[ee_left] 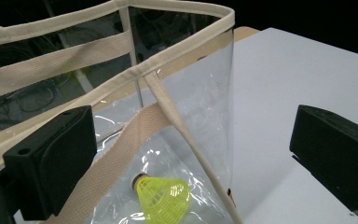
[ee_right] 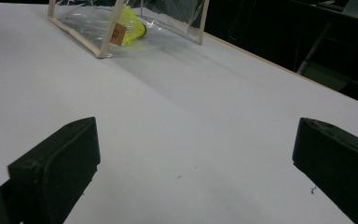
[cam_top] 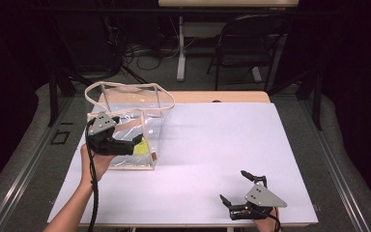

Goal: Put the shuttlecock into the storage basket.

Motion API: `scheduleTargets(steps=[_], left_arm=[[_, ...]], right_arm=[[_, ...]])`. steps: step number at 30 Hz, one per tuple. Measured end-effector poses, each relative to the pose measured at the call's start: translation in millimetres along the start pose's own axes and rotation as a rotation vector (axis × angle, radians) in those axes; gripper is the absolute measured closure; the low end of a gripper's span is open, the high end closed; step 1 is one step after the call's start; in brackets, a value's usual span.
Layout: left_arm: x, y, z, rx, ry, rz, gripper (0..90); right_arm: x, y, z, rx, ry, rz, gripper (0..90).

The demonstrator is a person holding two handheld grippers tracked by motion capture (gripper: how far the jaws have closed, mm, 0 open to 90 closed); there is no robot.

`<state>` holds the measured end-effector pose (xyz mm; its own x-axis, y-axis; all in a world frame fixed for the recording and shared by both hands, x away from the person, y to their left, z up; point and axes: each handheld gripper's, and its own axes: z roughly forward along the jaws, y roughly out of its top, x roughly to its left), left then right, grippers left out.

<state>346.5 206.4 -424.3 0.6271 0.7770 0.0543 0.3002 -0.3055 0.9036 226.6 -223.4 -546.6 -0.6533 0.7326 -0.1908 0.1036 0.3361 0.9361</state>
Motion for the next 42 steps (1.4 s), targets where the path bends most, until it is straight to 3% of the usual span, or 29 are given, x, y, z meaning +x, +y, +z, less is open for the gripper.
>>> scheduleTargets(steps=[17, 25, 34, 42], left_arm=[[-15.1, -27.5, -2.5, -0.014, -0.044, 0.011, 0.0], [-22.0, -39.8, -7.4, -0.043, -0.07, 0.022, 0.0], [-30.0, -61.4, -11.3, -0.07, -0.115, 0.008, 0.0], [-36.1, -85.0, -19.1, -0.105, -0.114, -0.011, 0.0]], right_arm=[[0.0, -0.2, -0.2, 0.003, -0.002, -0.002, 0.3], [0.4, -0.2, -0.5, 0.003, -0.002, -0.003, 0.4], [0.8, 0.0, -0.7, 0.004, -0.003, -0.003, 0.4], [0.9, -0.2, -0.9, 0.004, -0.001, -0.003, 0.4]])
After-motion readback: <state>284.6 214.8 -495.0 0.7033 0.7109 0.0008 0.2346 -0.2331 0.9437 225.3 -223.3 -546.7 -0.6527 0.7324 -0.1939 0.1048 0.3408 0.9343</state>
